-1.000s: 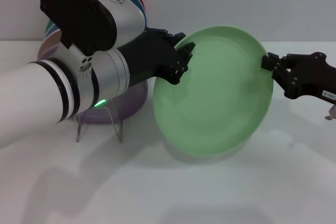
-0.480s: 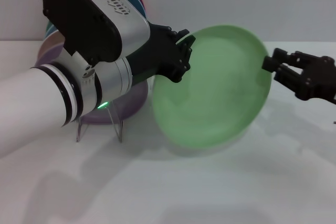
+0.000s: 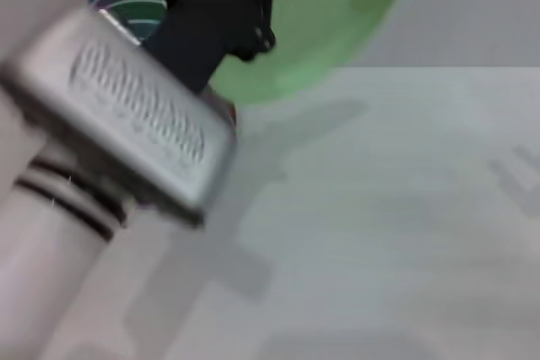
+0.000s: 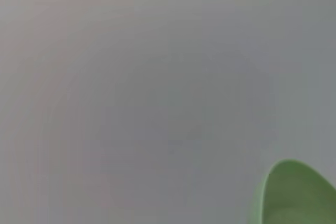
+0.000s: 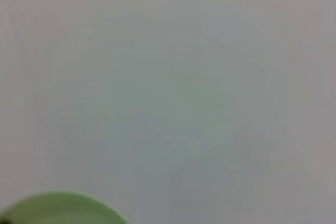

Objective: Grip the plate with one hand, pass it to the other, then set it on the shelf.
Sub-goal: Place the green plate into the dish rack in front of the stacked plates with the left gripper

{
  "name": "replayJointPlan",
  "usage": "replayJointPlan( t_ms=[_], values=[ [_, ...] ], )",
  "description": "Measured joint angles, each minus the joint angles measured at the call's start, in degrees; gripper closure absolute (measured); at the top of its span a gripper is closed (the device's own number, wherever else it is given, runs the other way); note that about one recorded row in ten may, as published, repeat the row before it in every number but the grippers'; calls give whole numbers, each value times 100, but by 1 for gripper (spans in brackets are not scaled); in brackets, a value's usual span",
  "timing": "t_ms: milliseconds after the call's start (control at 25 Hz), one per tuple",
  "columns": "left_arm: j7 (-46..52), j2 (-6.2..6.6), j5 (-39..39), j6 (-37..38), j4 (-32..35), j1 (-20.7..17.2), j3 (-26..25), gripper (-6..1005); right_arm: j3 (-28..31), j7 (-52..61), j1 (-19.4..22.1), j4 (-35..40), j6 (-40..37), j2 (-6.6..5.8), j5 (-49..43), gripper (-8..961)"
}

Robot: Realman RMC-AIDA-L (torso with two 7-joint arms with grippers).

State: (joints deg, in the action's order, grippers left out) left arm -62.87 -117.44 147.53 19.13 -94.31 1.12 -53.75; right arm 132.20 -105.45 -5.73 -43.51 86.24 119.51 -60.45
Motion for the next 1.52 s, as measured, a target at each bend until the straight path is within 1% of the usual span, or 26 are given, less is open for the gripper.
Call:
replayJointPlan(
  t_ms=[80, 120, 160, 200, 280, 320, 360, 400, 440, 480, 520, 560, 600, 720, 800, 840, 880, 1000, 1040, 1240, 1520],
  values=[
    [246, 32, 452, 1449, 521, -40, 289, 912, 29, -10, -27, 56, 4, -8, -19, 349],
    [490, 69, 630, 1951, 763, -55, 343, 911, 43, -13, -43, 73, 3, -12, -39, 317],
    [945, 125, 918, 2516, 1050, -69, 359, 910, 52, -16, -62, 83, 2, -16, -54, 317],
    [1290, 170, 1130, 2858, 1240, -81, 337, 909, 57, -16, -78, 102, 1, -20, -63, 317],
    [2269, 325, 1636, 3706, 1894, -43, 116, 906, 60, -17, -112, 133, -2, -30, -71, 318],
    [2653, 395, 1739, 4029, 2187, 6, -3, 905, 61, -17, -121, 137, -6, -32, -71, 318],
    [3095, 498, 1768, 4489, 2655, 127, -129, 904, 62, -18, -134, 140, -12, -34, -73, 318],
    [3433, 564, 1782, 4870, 3018, 235, -212, 903, 62, -19, -150, 140, -20, -37, -77, 319],
    [3804, 653, 1782, 5309, 3498, 394, -314, 902, 63, -23, -164, 141, -20, -39, -81, 319],
    [4149, 714, 1791, 5824, 4105, 608, -395, 901, 63, -26, -178, 142, -19, -40, -87, 319],
    [4310, 744, 1789, 6070, 4408, 711, -441, 900, 65, -30, -196, 142, -15, -43, -96, 319],
    [4667, 774, 1793, 6733, 5271, 1046, -531, 899, 64, -33, -218, 143, -6, -44, -105, 319],
    [4954, 782, 1795, 7309, 6080, 1364, -613, 898, 65, -36, -235, 144, -3, -44, -113, 320],
    [5533, 749, 1799, 8432, 7926, 2085, -727, 895, 40, -36, -280, 147, 18, -44, -118, 320],
    [5680, 744, 1802, 8709, 8713, 2373, -704, 892, 20, -34, -298, 149, 40, -43, -118, 320],
    [5682, 748, 1802, 8747, 8970, 2447, -680, 891, 18, -34, -306, 151, 56, -43, -118, 320],
    [5631, 750, 1804, 8750, 9132, 2473, -654, 890, 15, -34, -312, 153, 65, -41, -120, 320],
    [5545, 768, 1804, 8734, 9121, 2481, -615, 887, 13, -35, -318, 161, 126, -34, -121, 319],
    [5492, 812, 1806, 8721, 9126, 2496, -548, 886, 12, -35, -320, 163, 161, -32, -122, 319],
    [5490, 898, 1806, 8712, 9143, 2538, -365, 881, 9, -37, -327, 198, 237, -21, -124, 319],
    [5240, 910, 1806, 8691, 9248, 2633, -55, 873, -46, -113, -332, 253, 447, -14, -125, 318]
  ],
)
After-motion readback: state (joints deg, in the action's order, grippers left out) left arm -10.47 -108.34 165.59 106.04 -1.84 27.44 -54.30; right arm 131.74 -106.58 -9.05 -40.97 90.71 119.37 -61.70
